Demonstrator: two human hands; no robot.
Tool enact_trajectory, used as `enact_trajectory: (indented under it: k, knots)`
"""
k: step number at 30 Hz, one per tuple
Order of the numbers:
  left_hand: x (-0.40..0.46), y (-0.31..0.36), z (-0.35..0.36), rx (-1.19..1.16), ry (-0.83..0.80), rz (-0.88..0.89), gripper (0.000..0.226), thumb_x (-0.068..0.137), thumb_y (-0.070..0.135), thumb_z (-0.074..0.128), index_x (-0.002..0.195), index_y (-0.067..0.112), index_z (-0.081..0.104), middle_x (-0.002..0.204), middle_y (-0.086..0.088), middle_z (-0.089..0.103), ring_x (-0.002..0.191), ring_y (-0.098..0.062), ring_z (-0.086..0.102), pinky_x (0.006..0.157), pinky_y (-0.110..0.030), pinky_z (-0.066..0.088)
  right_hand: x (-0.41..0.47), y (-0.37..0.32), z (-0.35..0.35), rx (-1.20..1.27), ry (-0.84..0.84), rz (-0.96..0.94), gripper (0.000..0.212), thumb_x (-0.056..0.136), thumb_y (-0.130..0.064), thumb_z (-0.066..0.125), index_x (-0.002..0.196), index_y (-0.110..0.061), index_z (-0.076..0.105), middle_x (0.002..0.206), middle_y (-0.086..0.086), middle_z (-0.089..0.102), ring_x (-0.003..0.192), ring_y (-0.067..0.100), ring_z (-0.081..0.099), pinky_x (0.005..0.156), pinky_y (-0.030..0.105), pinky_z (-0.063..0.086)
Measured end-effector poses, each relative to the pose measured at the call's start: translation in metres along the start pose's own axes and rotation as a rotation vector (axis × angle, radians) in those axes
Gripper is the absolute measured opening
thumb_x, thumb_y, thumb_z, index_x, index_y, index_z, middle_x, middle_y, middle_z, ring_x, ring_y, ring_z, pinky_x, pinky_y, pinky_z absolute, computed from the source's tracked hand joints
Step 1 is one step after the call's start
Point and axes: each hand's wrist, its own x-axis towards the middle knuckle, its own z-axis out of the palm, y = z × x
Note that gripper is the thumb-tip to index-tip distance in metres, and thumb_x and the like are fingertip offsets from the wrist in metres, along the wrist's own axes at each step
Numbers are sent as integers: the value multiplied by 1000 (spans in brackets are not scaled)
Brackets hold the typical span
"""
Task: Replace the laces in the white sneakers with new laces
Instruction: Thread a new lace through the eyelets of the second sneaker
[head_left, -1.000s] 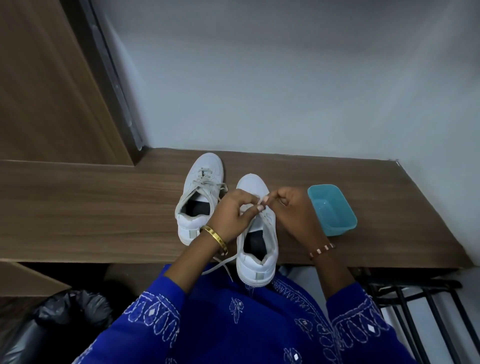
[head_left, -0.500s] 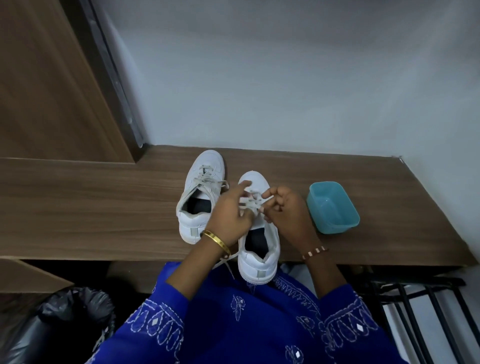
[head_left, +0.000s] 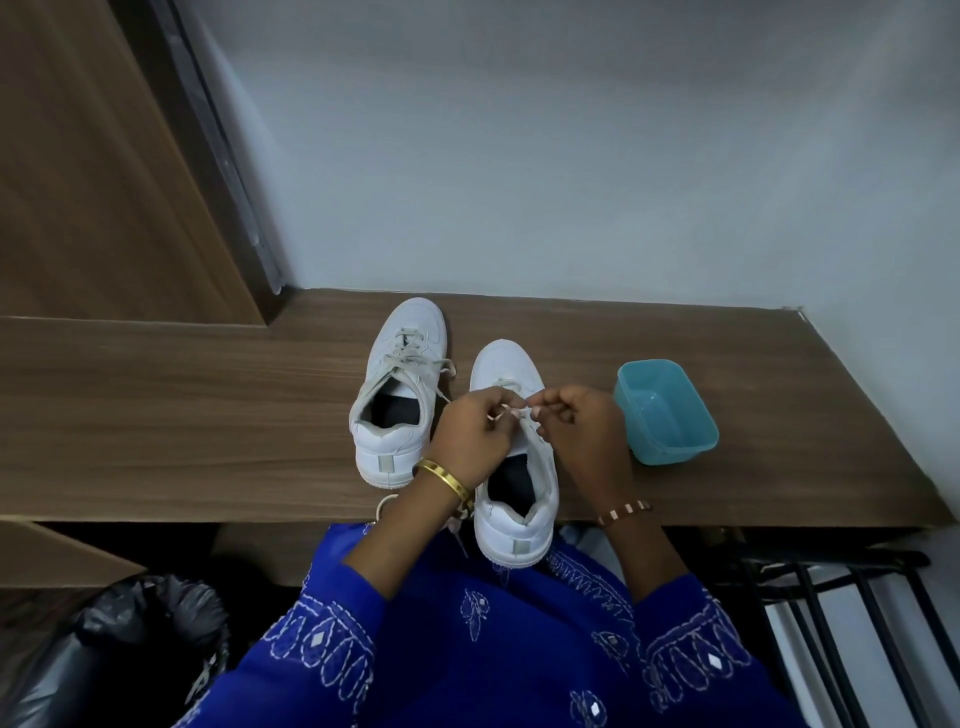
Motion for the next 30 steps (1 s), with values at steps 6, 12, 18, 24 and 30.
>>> enact_trajectory:
  k: [6,12,18,24,30]
  knots:
    - [1,-11,5,34,30,-67,16,88,11,59,86,1,70,86,-13,70,83,-25,62,66,-21,37,0,12,5,-86,-24,95,15,81,-9,67,95,-5,66,83,8,64,76,16,58,65,21,43]
    - [1,-12,14,181,8,-96,15,84,17,63,87,8,74,89,-8,73,86,-20,65,71,-21,45,-3,35,7,-271,-198,169,30,76,-16,73,103,-6,64,79,-1,56,71,10,50,51,6,33]
    - [7,-1,16,527,-77,-9,21,84,30,59,87,13,70,95,-6,66,92,-25,61,71,-29,46,2,37,2,-312,-221,188,22,76,-16,73,96,-8,68,69,-5,57,65,8,52,50,3,31]
    - [8,0,13,648,-106,24,28,87,39,55,92,15,70,105,-6,59,97,-27,59,72,-30,44,3,36,4,-332,-205,168,19,76,-14,71,94,-8,68,65,-5,55,63,9,50,50,4,31]
    - [5,-4,15,609,-79,-12,23,86,33,55,93,20,71,106,-4,60,100,-25,60,78,-30,44,4,38,2,-318,-223,175,20,77,-12,70,96,-8,67,60,-12,50,57,0,45,51,7,28]
